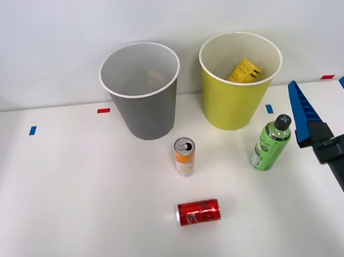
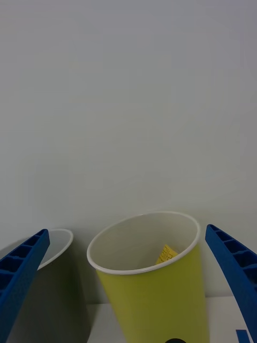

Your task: Put cans in the gray bin, plastic bottles in the light green bin

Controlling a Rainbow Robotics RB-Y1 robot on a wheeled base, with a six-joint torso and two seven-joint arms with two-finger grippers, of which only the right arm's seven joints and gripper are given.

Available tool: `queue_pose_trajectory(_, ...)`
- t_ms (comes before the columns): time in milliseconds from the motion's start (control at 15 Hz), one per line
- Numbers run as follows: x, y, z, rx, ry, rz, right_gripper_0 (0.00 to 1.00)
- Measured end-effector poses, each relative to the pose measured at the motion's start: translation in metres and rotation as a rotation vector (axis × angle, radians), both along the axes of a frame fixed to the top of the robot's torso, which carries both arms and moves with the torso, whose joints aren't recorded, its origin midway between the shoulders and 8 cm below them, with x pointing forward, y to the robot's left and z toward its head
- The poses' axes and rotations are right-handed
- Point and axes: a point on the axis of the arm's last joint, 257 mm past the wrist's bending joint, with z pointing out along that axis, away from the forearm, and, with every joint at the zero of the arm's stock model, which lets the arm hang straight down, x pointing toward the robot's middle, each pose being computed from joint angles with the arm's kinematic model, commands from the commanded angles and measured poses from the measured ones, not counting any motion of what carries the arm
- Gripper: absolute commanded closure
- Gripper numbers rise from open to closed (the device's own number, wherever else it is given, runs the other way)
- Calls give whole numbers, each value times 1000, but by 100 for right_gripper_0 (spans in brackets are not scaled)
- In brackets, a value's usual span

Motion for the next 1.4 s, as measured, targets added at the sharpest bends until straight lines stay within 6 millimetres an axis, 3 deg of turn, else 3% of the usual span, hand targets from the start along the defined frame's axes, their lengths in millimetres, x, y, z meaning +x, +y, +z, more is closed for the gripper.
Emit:
queue_pose_trajectory(267, -10, -18, -44, -97, -4, -113, 0)
queue_pose_trajectory(667, -45, -14, -141, -212, 94, -179, 0)
queue_pose_trajectory(800, -50, -14, -164, -263, 119, -189, 0)
queue_pose_trajectory(1400, -63, -21, -209, -380, 185, -215, 0)
